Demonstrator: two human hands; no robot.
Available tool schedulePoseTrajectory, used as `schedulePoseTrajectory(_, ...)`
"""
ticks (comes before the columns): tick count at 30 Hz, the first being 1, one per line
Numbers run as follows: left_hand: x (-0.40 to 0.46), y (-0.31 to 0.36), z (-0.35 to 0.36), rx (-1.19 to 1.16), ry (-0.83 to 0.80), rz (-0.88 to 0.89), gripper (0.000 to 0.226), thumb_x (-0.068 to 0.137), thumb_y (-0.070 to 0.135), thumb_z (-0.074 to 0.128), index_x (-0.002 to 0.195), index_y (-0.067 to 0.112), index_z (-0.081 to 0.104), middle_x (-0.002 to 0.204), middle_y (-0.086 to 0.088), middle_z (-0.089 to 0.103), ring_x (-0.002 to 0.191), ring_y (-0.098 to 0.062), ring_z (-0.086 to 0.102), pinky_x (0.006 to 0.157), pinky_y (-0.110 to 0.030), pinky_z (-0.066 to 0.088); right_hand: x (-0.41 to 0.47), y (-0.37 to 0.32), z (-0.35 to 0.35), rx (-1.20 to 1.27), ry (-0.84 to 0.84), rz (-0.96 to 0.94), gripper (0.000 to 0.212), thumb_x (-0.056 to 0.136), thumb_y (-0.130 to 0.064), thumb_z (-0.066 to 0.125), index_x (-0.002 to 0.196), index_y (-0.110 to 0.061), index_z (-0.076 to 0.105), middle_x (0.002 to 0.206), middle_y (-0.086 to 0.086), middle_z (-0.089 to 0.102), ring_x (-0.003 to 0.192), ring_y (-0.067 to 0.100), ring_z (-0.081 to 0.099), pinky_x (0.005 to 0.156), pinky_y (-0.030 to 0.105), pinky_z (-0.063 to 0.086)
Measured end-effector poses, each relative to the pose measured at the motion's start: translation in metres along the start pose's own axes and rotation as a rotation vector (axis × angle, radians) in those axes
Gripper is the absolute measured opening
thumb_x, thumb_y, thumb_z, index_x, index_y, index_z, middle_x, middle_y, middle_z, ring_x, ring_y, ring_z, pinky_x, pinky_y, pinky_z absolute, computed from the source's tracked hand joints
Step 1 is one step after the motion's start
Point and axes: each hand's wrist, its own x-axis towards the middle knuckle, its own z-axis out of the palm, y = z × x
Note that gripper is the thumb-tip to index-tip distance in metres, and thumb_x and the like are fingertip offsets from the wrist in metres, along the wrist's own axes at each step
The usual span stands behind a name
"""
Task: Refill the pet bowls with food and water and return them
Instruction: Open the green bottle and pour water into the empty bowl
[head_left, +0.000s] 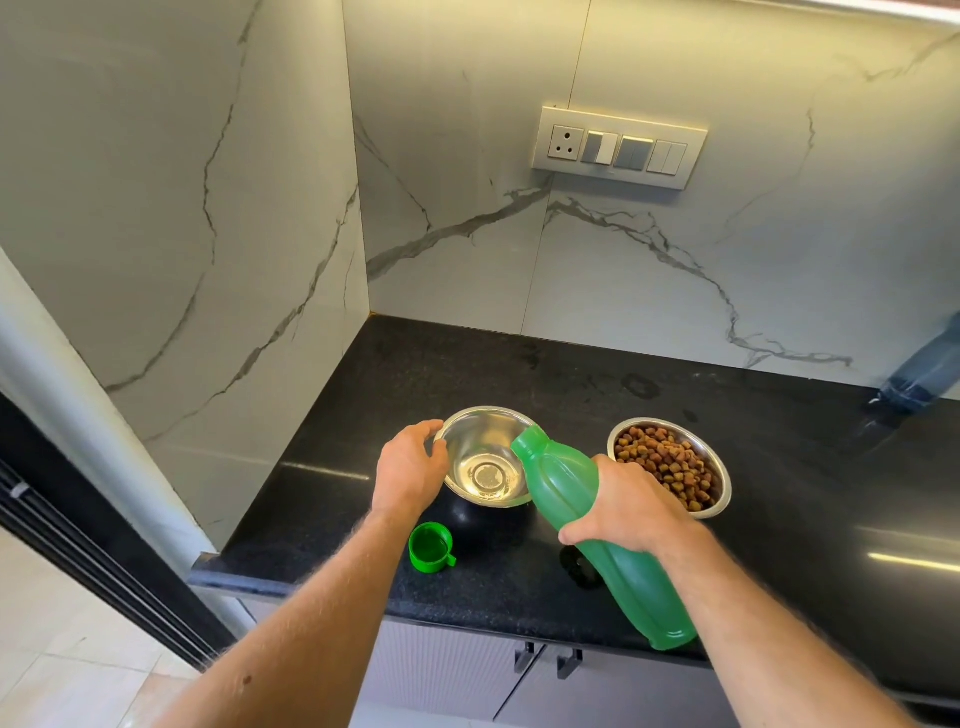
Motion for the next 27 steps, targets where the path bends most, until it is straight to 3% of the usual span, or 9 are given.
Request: schedulePoseTrajectory(27, -0.009, 0.003, 0.002, 0.011, -0.016, -0.013, 0.039, 0.100, 0.024, 0.056, 0.139, 0.025, 0.057, 0.138, 0.000, 0.061, 0.120, -0.016, 0.061, 0.101, -0.037, 0.052, 0.002, 0.010, -0.012, -0.031, -0.050, 0.018, 0.090, 0.037, -0.074, 0.082, 0.110, -0.027, 0.057, 0.095, -0.009, 0.063, 0.082, 0.010, 0.062, 0.077, 0.035, 0.058)
